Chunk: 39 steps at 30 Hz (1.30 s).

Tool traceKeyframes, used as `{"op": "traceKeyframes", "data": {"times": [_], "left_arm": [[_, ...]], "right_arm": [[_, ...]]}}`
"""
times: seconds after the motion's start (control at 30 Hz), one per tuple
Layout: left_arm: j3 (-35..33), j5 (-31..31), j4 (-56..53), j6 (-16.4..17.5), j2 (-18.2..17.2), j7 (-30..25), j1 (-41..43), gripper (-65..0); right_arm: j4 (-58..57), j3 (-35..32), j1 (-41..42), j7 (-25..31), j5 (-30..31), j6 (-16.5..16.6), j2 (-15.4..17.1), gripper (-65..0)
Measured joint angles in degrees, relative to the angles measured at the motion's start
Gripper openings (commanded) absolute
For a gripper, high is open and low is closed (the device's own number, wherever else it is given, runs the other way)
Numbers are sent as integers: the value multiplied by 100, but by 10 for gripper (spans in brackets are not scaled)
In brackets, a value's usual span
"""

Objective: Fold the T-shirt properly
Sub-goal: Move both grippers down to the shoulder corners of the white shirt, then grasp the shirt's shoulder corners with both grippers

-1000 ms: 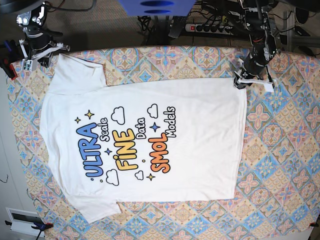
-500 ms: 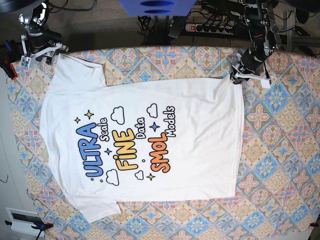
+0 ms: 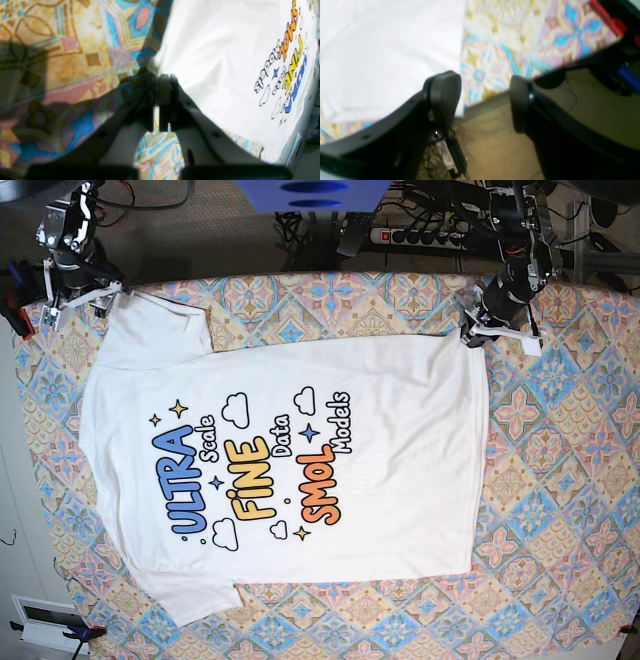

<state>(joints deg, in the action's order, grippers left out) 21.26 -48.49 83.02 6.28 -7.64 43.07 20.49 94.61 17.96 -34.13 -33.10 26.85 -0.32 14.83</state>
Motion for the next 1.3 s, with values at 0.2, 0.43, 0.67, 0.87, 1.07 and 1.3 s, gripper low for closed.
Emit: {"op": "traceKeyframes", "data": {"times": [0.2,0.43,0.67,0.87,1.07,1.3], "left_arm": [[0,2,0,0,0,0,0,-650],[0,2,0,0,0,0,0,-650],[0,2,0,0,0,0,0,-650],[0,2,0,0,0,0,0,-650],[0,0,0,0,0,0,0,-650],[0,2,0,0,0,0,-2,-650]], "right_arm": [[-358,-258,409,-378,2,22,-39,-312],[-557,-214,516,-577,-42,629,-26,-312],[-798,-208,739,-520,-26,671,-24,-312],[-844,-221,702,-553,-61,669,-24,-312],[-925,-221,710,-487,57,673,-22,-313],[-1209,-181,715,-289,1010,846,42,-354]]}}
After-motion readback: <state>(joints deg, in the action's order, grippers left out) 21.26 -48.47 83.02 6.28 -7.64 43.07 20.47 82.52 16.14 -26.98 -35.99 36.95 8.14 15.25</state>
